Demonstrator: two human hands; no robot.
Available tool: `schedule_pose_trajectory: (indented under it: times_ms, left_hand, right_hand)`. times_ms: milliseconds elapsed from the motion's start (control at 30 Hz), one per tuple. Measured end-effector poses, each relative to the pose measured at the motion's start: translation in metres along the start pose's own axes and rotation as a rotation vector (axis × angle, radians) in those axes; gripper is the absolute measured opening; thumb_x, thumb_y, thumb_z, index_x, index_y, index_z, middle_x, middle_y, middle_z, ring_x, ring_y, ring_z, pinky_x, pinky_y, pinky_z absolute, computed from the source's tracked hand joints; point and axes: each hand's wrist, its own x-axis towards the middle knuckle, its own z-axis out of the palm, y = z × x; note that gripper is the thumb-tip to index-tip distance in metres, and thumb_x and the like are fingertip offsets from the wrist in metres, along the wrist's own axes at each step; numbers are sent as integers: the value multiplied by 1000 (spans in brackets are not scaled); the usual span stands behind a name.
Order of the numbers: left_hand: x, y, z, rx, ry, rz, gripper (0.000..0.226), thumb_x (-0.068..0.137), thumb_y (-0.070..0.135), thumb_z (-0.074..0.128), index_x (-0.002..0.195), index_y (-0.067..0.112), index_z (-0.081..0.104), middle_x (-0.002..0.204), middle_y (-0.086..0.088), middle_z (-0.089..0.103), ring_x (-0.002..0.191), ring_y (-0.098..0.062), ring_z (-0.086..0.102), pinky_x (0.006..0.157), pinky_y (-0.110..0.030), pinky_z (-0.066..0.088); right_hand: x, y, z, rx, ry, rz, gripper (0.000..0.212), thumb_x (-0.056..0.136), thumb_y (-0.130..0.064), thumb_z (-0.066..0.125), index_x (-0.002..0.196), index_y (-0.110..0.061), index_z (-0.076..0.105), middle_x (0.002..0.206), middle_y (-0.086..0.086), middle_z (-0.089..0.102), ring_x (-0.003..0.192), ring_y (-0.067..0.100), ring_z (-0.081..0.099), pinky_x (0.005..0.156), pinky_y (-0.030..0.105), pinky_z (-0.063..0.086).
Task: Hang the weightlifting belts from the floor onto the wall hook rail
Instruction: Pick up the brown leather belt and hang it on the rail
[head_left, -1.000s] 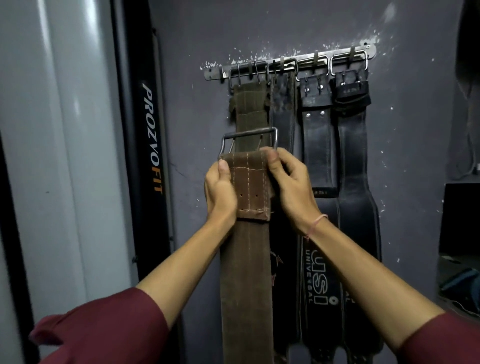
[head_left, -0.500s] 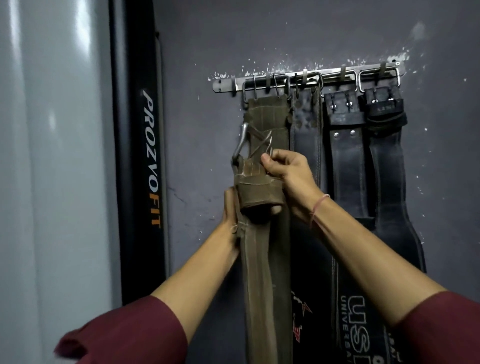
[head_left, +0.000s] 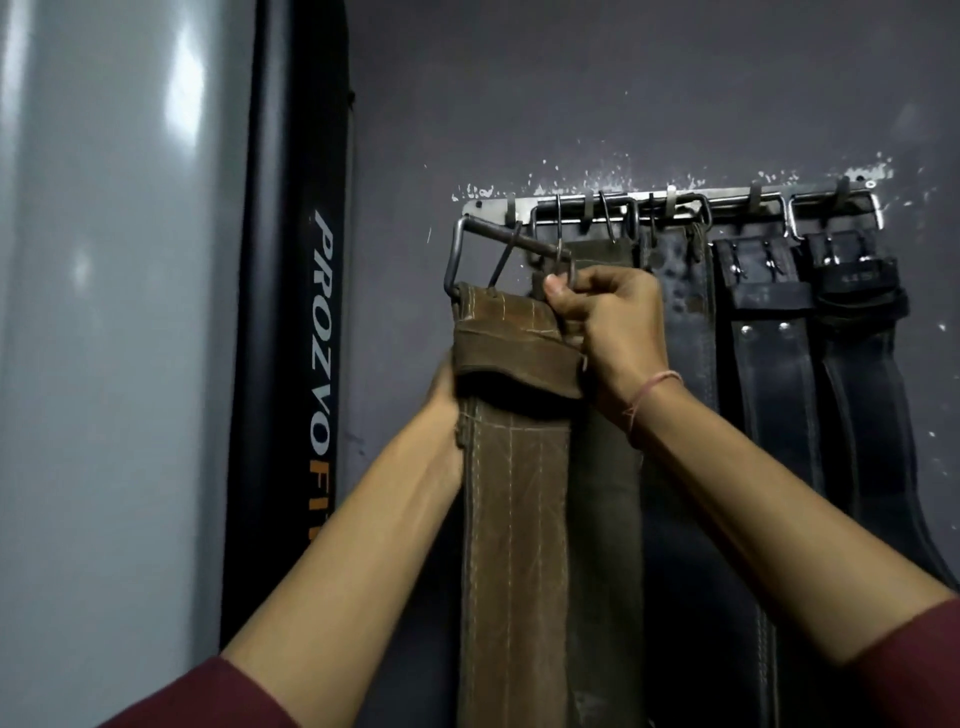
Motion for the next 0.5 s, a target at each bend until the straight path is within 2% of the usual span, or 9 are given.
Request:
schedule_pose_trajectory:
  times_ms: [33, 67, 133, 200, 267, 333, 367, 433, 500]
  left_hand:
    - [8, 5, -5, -75, -29, -14, 50, 105, 41, 34, 74, 8, 58, 46, -5, 64, 45, -13, 62, 39, -16, 48]
    - [12, 10, -9, -102, -74, -32, 59, 101, 55, 34, 84, 8, 67, 63, -10, 71, 53, -18, 68, 47, -22, 53]
    - [26, 16, -13, -43, -84, -26, 78, 94, 71, 28, 90, 9, 75, 85, -14, 75, 71, -24, 73, 60, -30, 58]
    - [36, 24, -5, 56, -55, 54, 76, 95, 69, 28, 92, 10, 76, 93, -13, 77, 84, -26, 74, 72, -34, 60]
    - [52, 33, 9, 104, 54, 159, 56, 98, 58, 40, 103, 11, 71, 105, -16, 75, 96, -30, 73, 82, -43, 60]
    - [77, 37, 17, 172, 247, 327, 38, 98, 43, 50, 88, 11, 66, 101, -17, 74, 94, -33, 71, 88, -47, 58]
    - [87, 39, 19, 248, 335, 402, 35, 98, 38, 50, 81, 11, 63, 93, -15, 73, 89, -31, 70, 86, -41, 56]
    - [100, 44, 23, 373, 470, 511, 37, 101, 33, 46, 75, 9, 57, 76, -5, 62, 75, -24, 59, 73, -29, 45]
    - [110, 48, 25, 414, 537, 573, 44, 102, 31, 46, 63, 11, 47, 62, 3, 47, 59, -13, 44, 60, -28, 34]
  right_hand:
    - [10, -1, -1, -14, 25, -19, 34, 81, -12, 75, 50, -18, 64, 52, -8, 60, 47, 6, 51, 50, 25, 40]
    - [21, -2, -2, -29, 61, -38, 35, 80, -11, 76, 48, -18, 63, 53, -8, 61, 51, 9, 54, 54, 28, 43]
    - [42, -2, -5, -64, 137, -59, 37, 77, -11, 78, 47, -15, 55, 55, -5, 62, 57, 15, 57, 62, 33, 49]
    - [60, 1, -3, -105, 182, -66, 39, 73, -13, 79, 45, -15, 52, 56, -1, 63, 57, 16, 54, 64, 35, 48]
    - [73, 2, 5, -155, 203, -85, 39, 70, -16, 81, 40, -16, 56, 51, -1, 58, 56, 16, 53, 62, 37, 49]
    - [83, -1, 15, -215, 217, -117, 35, 70, -19, 83, 42, -16, 61, 51, -2, 57, 58, 14, 54, 61, 34, 52]
    - [87, -3, 20, -244, 218, -141, 31, 70, -21, 84, 48, -13, 64, 54, -2, 59, 59, 13, 54, 60, 30, 51]
    - [95, -10, 26, -314, 222, -195, 26, 71, -25, 85, 61, -10, 67, 63, -1, 60, 62, 11, 53, 56, 23, 43]
    - [104, -15, 30, -357, 238, -233, 23, 75, -27, 84, 81, -8, 72, 75, 1, 64, 75, 13, 61, 61, 22, 44]
